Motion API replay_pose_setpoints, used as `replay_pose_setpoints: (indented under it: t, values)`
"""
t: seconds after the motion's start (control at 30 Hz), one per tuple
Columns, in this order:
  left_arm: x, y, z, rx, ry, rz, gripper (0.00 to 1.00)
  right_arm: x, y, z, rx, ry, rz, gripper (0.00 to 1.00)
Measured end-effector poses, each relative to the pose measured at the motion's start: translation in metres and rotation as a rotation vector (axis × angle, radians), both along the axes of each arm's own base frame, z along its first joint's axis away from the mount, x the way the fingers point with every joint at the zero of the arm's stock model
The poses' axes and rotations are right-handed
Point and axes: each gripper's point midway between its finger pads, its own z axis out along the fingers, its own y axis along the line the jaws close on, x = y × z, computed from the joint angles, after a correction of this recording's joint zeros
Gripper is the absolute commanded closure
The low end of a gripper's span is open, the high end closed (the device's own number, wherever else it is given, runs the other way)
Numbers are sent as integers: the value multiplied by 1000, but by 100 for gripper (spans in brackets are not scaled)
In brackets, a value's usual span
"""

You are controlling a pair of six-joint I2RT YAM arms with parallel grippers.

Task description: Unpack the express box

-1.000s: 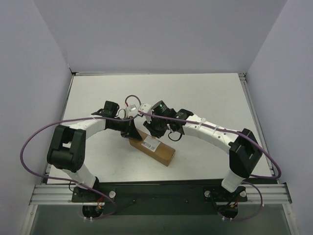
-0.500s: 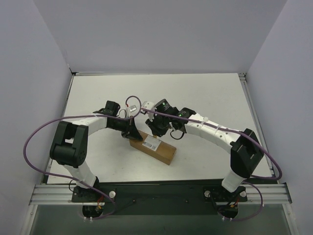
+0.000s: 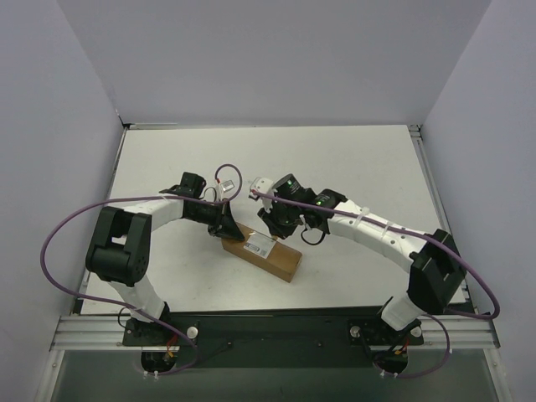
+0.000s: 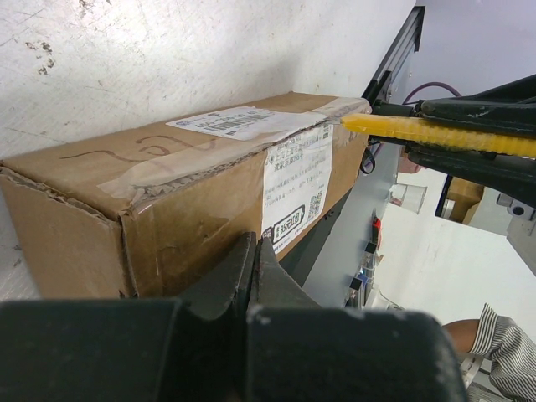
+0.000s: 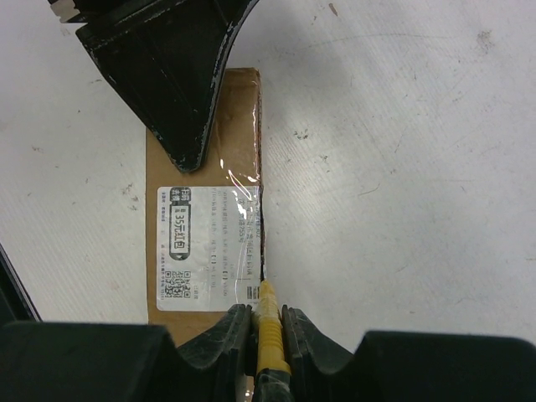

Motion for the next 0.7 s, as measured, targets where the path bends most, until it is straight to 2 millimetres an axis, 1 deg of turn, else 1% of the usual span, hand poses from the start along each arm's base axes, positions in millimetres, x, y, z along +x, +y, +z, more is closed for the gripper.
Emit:
replay_pose_setpoints:
  t: [0.47, 0.7]
  values:
    - [0, 0, -1, 0, 5, 1, 100, -4, -3, 1, 1, 3, 9, 100]
    - [0, 0, -1, -1, 7, 0, 100, -14, -3, 0, -7, -35, 85, 100]
